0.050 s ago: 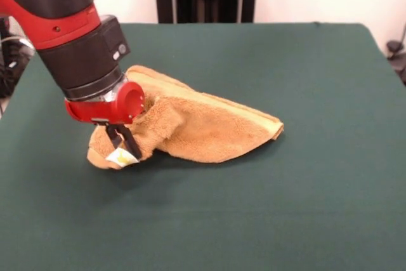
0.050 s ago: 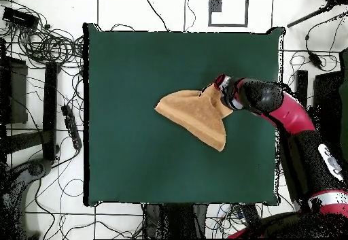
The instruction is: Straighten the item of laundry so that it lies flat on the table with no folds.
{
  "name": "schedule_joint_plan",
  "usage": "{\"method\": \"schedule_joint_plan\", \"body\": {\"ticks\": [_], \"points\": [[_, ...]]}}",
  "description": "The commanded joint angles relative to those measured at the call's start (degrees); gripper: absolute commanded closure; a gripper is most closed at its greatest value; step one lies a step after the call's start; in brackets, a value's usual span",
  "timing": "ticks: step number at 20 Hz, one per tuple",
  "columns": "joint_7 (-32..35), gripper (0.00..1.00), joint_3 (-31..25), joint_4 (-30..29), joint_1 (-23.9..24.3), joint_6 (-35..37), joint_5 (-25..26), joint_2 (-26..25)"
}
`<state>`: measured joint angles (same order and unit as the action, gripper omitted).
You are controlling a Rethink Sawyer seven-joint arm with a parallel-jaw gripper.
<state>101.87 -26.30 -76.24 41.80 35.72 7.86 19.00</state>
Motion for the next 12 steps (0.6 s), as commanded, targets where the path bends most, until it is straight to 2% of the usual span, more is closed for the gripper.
{"method": "schedule_joint_plan", "body": {"ticks": [1, 7, 12], "points": [[-6.29, 1.00, -2.46, 7.56, -4.81, 9.74, 2.01, -0.97], [-6.70, 1.00, -2.64, 18.15, -6.16, 19.15, 0.65, -4.22], [-7.72, 1.00, -3.25, 24.36, -6.60, 21.83, 1.01, -7.86]]}}
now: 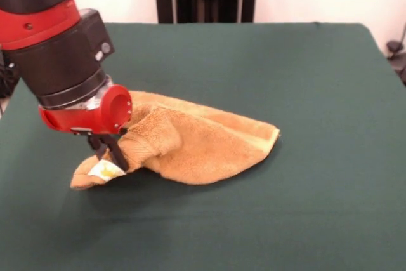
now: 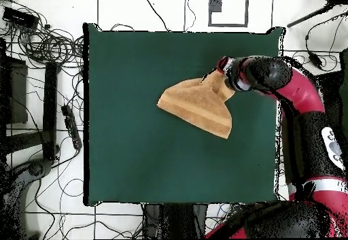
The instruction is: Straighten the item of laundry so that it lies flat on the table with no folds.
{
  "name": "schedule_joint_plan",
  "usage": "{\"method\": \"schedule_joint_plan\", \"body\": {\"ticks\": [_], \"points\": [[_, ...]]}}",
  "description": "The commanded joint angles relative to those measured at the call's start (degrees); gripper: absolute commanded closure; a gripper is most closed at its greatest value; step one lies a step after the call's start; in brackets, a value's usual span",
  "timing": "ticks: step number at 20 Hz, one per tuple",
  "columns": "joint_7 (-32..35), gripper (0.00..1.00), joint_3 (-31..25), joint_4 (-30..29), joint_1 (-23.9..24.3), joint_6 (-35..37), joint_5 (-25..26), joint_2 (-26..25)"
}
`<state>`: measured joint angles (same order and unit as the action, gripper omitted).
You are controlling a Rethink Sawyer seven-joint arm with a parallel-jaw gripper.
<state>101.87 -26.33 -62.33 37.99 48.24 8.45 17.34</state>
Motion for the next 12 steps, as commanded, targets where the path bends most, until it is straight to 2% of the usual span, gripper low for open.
{"method": "schedule_joint_plan", "body": {"ticks": [1, 5, 10, 12], "points": [[-7.90, 1.00, -3.31, 10.73, -2.81, 8.63, 0.73, -6.48], [-6.84, 1.00, -2.53, 13.52, -4.38, 5.42, 2.73, -7.18], [-6.46, 1.00, -2.85, 25.54, -7.20, 17.54, 3.47, -10.04], [-6.36, 1.00, -3.13, 26.30, -7.20, 19.34, 3.02, -10.06]]}}
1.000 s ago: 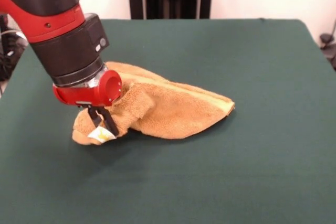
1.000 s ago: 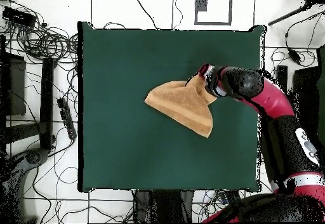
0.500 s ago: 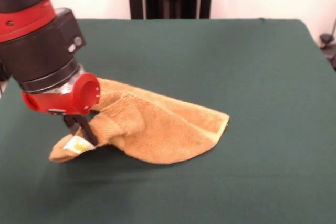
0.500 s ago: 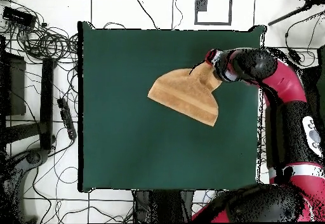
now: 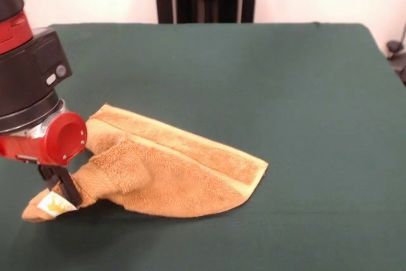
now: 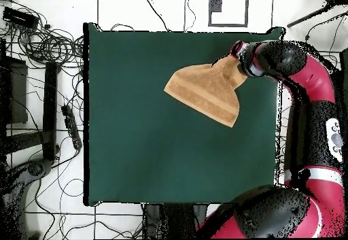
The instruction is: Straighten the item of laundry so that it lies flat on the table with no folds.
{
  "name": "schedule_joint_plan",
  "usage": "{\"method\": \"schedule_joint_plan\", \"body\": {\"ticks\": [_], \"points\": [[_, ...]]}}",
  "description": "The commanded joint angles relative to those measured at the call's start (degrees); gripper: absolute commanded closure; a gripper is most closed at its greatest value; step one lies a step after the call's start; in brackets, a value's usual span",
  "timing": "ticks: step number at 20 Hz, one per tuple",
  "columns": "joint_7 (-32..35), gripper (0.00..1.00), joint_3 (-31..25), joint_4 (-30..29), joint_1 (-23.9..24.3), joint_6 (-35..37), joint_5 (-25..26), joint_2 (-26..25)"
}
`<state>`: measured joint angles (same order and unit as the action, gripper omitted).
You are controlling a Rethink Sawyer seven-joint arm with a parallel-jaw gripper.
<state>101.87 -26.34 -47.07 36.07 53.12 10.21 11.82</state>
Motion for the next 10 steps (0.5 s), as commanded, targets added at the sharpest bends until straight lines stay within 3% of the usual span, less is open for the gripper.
{"method": "schedule_joint_plan", "body": {"ticks": [1, 7, 10], "points": [[-6.78, 1.00, -3.23, 10.51, -4.99, 14.34, 0.95, -4.62], [-9.16, 1.00, -3.24, -0.33, -2.44, 2.97, 0.47, -2.05], [-9.04, 1.00, -2.82, -2.05, -2.39, 2.84, 0.67, -1.59]]}}
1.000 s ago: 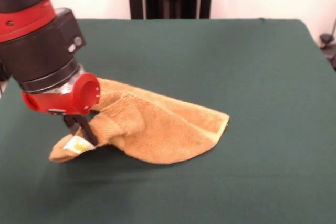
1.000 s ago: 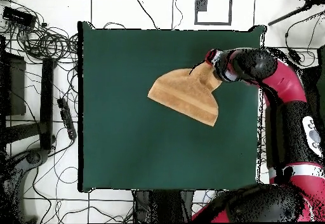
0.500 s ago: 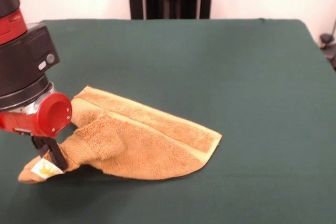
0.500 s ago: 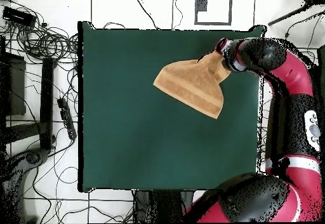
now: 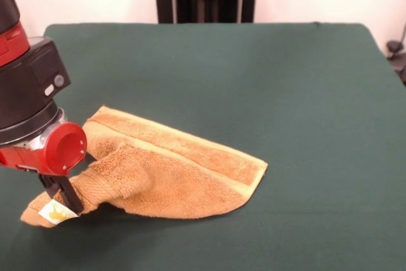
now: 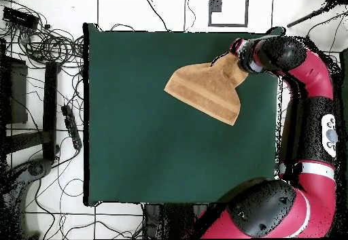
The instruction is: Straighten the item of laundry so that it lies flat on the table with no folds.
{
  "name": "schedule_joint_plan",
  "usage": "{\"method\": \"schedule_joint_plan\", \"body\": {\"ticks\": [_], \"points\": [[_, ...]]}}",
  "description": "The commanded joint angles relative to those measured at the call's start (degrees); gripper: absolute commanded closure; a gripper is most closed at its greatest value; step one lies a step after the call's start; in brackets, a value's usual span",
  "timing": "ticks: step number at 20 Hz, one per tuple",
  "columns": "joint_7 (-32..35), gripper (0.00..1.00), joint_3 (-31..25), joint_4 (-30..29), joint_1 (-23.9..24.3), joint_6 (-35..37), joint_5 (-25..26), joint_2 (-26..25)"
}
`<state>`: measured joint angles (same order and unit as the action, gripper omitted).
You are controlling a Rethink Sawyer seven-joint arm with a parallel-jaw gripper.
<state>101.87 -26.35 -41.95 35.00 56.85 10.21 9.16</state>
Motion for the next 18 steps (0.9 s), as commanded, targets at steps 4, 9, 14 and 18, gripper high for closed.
{"method": "schedule_joint_plan", "body": {"ticks": [4, 9, 14, 18], "points": [[-8.74, 1.00, -3.00, -7.29, -1.39, -1.32, 0.51, 1.06], [-9.14, 1.00, -3.49, -8.14, -0.99, -3.06, 0.42, 1.16], [-9.43, 0.00, -3.86, -8.03, -0.82, -3.62, 0.25, 0.90], [-9.40, 0.00, -3.87, -6.86, -1.15, -2.33, 0.04, 0.47]]}}
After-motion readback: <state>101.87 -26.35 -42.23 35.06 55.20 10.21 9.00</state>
